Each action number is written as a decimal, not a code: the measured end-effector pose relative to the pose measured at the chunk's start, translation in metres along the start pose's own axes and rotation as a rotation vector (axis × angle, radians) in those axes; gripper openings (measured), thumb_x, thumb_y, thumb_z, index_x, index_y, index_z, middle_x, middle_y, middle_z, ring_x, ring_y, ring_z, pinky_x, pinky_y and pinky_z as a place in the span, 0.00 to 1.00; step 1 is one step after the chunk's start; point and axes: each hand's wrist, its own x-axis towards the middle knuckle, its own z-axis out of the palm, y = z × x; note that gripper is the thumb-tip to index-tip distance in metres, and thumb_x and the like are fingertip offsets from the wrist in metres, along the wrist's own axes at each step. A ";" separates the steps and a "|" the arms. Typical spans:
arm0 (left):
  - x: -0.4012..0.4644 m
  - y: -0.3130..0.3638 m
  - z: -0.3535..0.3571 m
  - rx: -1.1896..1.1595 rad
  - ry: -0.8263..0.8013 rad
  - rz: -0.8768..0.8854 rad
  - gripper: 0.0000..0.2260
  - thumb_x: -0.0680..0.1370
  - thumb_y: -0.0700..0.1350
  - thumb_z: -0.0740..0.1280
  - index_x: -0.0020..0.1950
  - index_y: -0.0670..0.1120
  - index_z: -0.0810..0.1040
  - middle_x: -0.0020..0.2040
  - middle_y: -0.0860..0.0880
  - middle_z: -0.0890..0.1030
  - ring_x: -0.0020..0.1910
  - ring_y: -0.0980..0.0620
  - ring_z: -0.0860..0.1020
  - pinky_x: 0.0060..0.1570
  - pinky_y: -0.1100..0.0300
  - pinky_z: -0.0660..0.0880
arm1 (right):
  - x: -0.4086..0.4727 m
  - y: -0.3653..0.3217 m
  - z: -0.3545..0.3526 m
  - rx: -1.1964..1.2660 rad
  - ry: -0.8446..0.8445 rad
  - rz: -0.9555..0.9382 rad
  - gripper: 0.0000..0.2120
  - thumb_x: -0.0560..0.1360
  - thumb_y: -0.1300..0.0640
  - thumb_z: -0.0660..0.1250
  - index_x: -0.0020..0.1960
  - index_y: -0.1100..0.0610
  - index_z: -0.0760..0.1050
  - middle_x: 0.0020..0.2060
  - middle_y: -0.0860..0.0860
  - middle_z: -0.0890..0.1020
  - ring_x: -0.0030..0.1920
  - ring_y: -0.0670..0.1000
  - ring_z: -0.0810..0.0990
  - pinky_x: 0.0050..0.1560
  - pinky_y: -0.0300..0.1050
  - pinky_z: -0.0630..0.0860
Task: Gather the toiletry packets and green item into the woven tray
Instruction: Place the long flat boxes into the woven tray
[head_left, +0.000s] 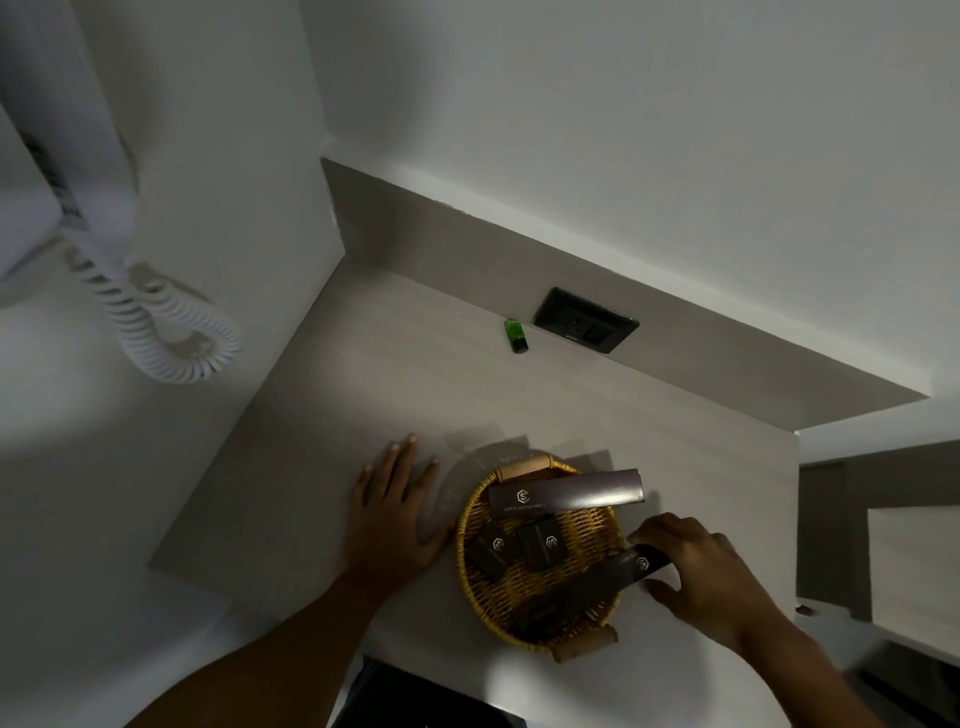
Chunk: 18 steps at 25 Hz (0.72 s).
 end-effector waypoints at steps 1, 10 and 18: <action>0.000 0.000 0.001 -0.001 0.002 -0.002 0.36 0.74 0.69 0.58 0.78 0.53 0.64 0.81 0.44 0.56 0.80 0.44 0.54 0.72 0.42 0.57 | 0.000 -0.001 -0.003 -0.033 0.038 0.003 0.20 0.69 0.48 0.72 0.59 0.46 0.74 0.58 0.46 0.78 0.59 0.49 0.74 0.56 0.47 0.72; 0.000 -0.001 0.003 0.022 -0.003 -0.013 0.37 0.74 0.68 0.61 0.78 0.53 0.62 0.82 0.45 0.55 0.81 0.44 0.53 0.73 0.41 0.59 | 0.045 -0.107 0.057 -0.241 0.127 -0.271 0.35 0.55 0.42 0.78 0.61 0.50 0.76 0.55 0.50 0.83 0.55 0.53 0.81 0.52 0.54 0.78; -0.001 0.000 0.002 0.027 0.005 -0.010 0.36 0.74 0.69 0.59 0.79 0.53 0.62 0.82 0.45 0.54 0.81 0.44 0.53 0.73 0.42 0.58 | 0.044 -0.124 0.077 -0.194 0.283 -0.175 0.19 0.66 0.45 0.73 0.55 0.51 0.79 0.50 0.48 0.84 0.52 0.54 0.79 0.50 0.51 0.76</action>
